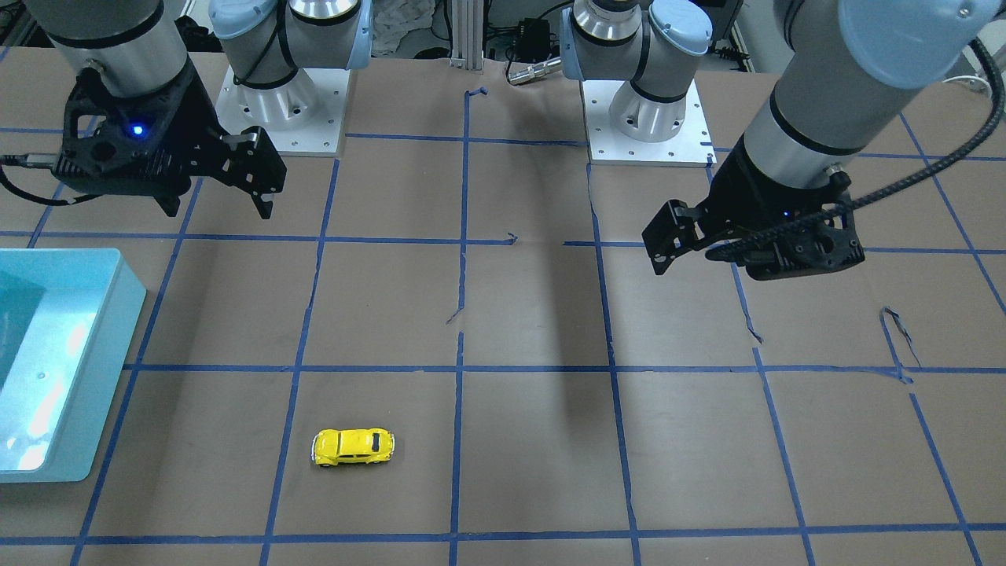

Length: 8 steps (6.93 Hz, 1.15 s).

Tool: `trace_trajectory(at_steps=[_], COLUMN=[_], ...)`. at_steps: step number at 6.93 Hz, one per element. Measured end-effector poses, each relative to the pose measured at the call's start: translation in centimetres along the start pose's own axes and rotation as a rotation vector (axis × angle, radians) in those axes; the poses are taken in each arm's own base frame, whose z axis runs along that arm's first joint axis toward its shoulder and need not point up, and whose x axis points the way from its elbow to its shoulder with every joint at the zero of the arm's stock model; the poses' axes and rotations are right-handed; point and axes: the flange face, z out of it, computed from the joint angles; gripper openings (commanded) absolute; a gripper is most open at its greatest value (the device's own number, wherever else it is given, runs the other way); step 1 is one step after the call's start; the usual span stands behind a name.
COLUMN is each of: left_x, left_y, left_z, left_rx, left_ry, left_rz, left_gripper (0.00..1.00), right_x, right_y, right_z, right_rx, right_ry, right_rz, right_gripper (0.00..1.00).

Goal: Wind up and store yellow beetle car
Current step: 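Move the right gripper over the yellow car and lower onto it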

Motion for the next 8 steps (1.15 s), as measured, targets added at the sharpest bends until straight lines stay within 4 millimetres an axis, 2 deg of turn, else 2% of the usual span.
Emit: trace_trajectory(at_steps=[1,2,4,5,6,8], left_x=[0.0,0.0,0.0,0.0,-0.1,-0.2], left_y=[0.7,1.3,2.5,3.0,3.4,3.7], left_z=[-0.4,-0.5,0.4,0.8,1.1,1.2], left_rx=[0.006,0.007,-0.009,-0.018,-0.023,-0.024], left_ry=[-0.014,-0.020,-0.016,-0.018,-0.022,-0.024], left_rz=[0.044,0.061,0.068,0.069,0.070,0.068], left_gripper=[1.00,1.00,1.00,1.00,1.00,1.00], right_x=[0.0,-0.1,-0.7,-1.5,-2.9,-6.4], right_y=[-2.3,-5.5,-12.0,-13.7,-14.4,-14.7], right_z=[2.1,4.5,10.7,13.6,16.1,20.7], right_rx=[-0.027,-0.025,0.067,0.093,0.112,0.151], right_ry=[-0.001,-0.002,0.000,-0.017,-0.045,-0.047], right_rz=[-0.032,-0.076,-0.234,-0.384,-0.585,-0.944], right_gripper=[1.00,1.00,1.00,1.00,1.00,1.00])
